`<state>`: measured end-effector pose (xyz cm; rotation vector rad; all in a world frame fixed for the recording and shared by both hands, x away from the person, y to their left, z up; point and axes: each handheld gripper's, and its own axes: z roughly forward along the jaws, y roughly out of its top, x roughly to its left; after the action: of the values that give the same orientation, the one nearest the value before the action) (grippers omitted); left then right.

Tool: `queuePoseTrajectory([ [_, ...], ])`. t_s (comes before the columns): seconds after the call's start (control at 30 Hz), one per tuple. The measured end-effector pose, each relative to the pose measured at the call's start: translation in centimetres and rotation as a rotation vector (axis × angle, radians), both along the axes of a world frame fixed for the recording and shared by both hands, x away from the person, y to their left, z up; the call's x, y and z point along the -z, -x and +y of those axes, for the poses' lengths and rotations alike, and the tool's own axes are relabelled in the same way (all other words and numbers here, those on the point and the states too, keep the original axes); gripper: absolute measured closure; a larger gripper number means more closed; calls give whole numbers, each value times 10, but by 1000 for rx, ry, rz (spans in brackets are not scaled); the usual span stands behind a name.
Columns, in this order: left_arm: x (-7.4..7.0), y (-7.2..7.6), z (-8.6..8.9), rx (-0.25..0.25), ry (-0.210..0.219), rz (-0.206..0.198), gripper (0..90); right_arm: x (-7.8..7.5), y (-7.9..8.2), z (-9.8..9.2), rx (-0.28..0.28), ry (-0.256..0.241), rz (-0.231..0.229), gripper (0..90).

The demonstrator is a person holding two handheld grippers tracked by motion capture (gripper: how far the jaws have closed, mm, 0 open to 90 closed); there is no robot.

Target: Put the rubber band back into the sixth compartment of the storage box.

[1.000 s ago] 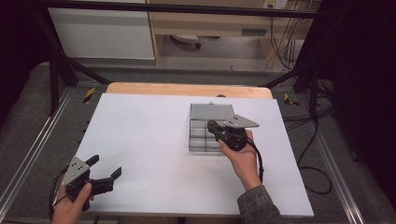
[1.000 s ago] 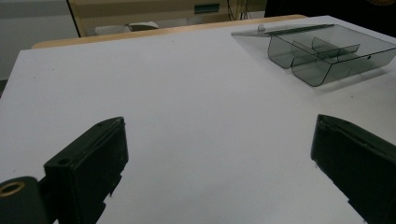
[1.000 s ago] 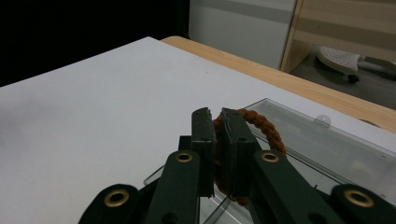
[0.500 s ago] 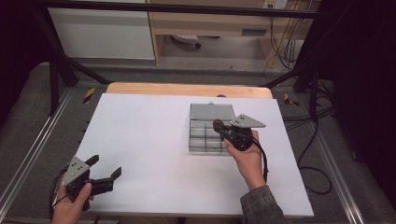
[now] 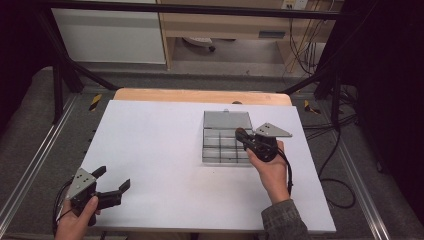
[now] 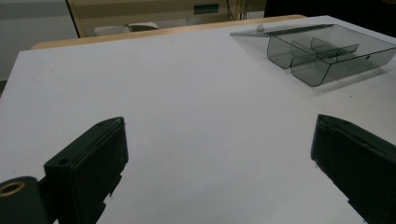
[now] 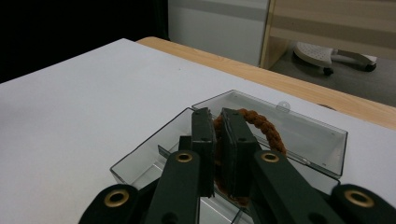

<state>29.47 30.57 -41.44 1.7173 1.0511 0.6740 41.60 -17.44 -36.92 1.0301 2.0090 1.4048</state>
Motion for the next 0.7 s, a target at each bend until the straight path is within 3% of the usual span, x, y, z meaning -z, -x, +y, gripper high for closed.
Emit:
queuePoseTrajectory([
  [0.7, 0, 0, -1, 7, -8, 0, 45, 8, 6, -18, 30, 4, 31, 842],
])
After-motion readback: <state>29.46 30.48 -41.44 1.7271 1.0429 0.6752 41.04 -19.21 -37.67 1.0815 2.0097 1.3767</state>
